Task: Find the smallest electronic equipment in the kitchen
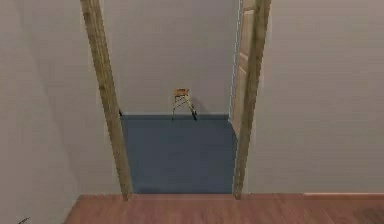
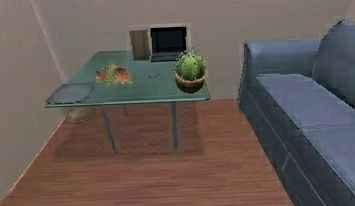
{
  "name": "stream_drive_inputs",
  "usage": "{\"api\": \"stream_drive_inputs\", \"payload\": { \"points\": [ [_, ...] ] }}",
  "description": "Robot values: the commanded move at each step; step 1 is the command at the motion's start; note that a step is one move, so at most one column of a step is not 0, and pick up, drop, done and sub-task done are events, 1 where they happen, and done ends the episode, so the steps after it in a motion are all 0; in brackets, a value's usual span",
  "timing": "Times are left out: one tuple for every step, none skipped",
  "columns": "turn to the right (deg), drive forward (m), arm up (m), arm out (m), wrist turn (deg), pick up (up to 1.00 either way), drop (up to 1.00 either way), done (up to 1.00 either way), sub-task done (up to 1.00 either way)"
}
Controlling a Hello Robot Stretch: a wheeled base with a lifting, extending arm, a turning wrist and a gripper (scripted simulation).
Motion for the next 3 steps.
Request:
{"api": "stream_drive_inputs", "payload": {
  "points": [
    [0.0,0.75,0.00,0.00,0.0,0.00,0.00,0.00,0.00],
    [0.0,0.75,0.00,0.00,0.0,0.00,0.00,0.00,0.00],
    [-36.0,0.00,0.00,0.00,0.0,0.00,0.00,0.00,0.00]
  ]
}}
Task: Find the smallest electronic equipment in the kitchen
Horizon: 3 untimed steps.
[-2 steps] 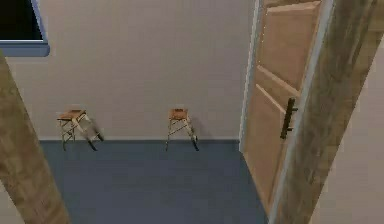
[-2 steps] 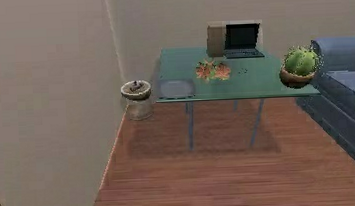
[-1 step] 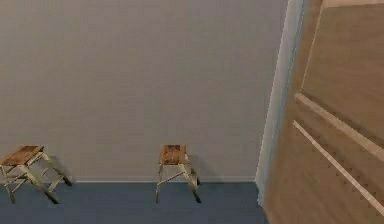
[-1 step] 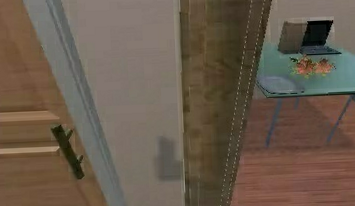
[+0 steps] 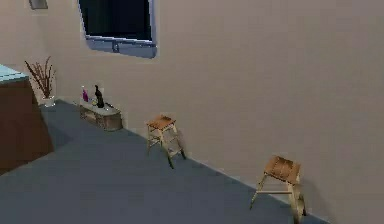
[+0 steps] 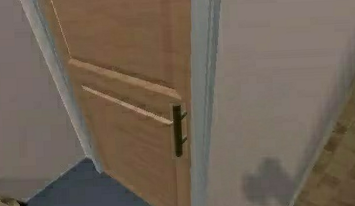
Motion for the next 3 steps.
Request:
{"api": "stream_drive_inputs", "payload": {
  "points": [
    [0.0,1.00,0.00,0.00,0.0,0.00,0.00,0.00,0.00],
    [-9.0,0.00,0.00,0.00,0.0,0.00,0.00,0.00,0.00],
    [0.0,0.35,0.00,0.00,0.0,0.00,0.00,0.00,0.00]
  ]
}}
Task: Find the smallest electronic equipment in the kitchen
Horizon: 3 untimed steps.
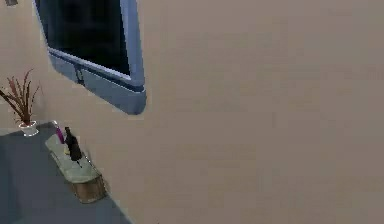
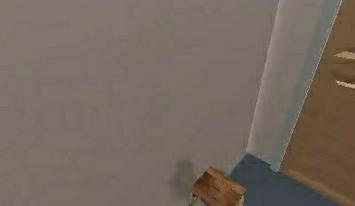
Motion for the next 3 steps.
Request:
{"api": "stream_drive_inputs", "payload": {
  "points": [
    [-45.0,0.00,0.00,0.00,0.0,0.00,0.00,0.00,0.00],
    [-45.0,0.00,0.00,0.00,0.0,0.00,0.00,0.00,0.00],
    [-45.0,0.00,0.00,0.00,0.0,0.00,0.00,0.00,0.00]
  ]
}}
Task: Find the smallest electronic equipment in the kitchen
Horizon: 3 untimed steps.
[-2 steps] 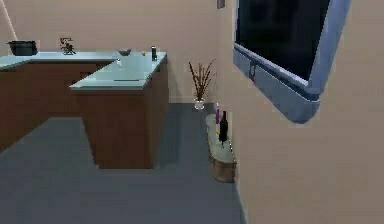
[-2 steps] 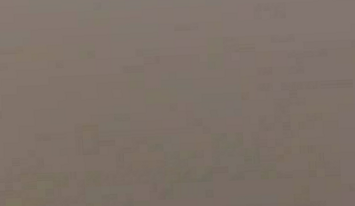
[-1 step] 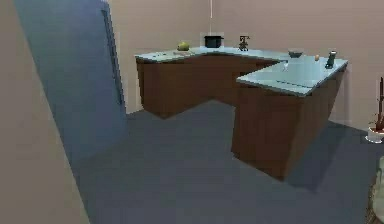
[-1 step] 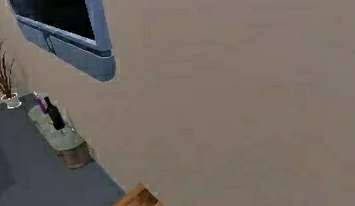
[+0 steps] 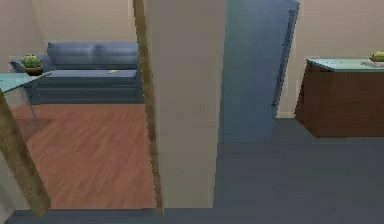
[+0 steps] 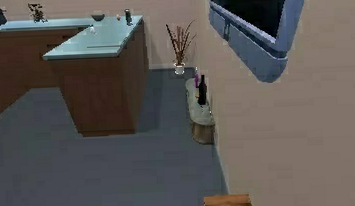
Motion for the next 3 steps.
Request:
{"api": "stream_drive_inputs", "payload": {
  "points": [
    [0.0,0.30,0.00,0.00,0.0,0.00,0.00,0.00,0.00],
    [45.0,0.00,0.00,0.00,0.0,0.00,0.00,0.00,0.00],
    [6.0,0.00,0.00,0.00,0.0,0.00,0.00,0.00,0.00]
  ]
}}
